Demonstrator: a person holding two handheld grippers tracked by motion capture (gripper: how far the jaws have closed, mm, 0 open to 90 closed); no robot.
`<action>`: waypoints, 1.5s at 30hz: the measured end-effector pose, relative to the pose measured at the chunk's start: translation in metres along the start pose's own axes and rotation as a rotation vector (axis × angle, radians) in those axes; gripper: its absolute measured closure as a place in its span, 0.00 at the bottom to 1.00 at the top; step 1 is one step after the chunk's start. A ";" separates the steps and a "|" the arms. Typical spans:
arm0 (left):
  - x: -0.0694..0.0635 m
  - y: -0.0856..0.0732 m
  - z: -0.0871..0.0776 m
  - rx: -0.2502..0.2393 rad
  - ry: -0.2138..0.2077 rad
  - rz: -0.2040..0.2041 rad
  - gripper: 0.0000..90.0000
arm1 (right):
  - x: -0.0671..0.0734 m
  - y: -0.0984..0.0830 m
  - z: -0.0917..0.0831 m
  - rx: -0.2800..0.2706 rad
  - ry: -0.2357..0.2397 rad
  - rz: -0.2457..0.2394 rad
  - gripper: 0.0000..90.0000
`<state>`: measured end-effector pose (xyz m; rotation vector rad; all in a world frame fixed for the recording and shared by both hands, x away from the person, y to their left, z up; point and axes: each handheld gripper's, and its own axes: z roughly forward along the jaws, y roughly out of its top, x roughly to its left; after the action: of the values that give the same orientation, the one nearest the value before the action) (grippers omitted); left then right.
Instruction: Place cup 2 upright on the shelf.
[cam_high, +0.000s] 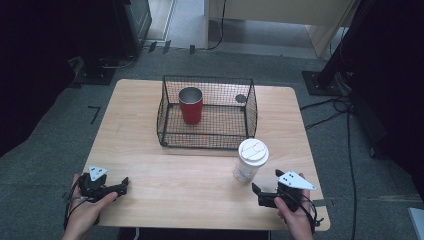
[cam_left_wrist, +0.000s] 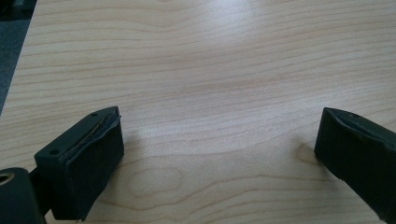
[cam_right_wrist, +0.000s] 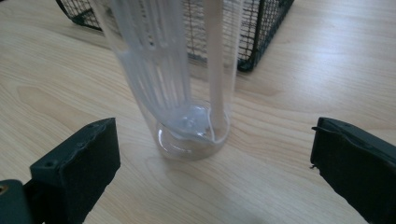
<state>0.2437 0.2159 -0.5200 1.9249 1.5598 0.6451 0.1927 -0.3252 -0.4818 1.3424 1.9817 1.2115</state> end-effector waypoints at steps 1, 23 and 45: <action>0.000 0.000 0.000 0.001 0.000 0.001 0.02 | 0.002 0.001 0.000 -0.009 0.009 0.006 0.01; 0.000 -0.001 0.000 -0.001 -0.003 0.002 0.02 | 0.025 0.027 0.018 -0.171 0.005 0.049 0.01; 0.000 -0.001 0.000 -0.002 -0.006 0.003 0.02 | 0.036 0.037 0.046 -0.198 -0.104 0.077 0.12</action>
<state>0.2430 0.2163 -0.5201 1.9266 1.5517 0.6414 0.2311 -0.2684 -0.4697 1.3626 1.7050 1.3079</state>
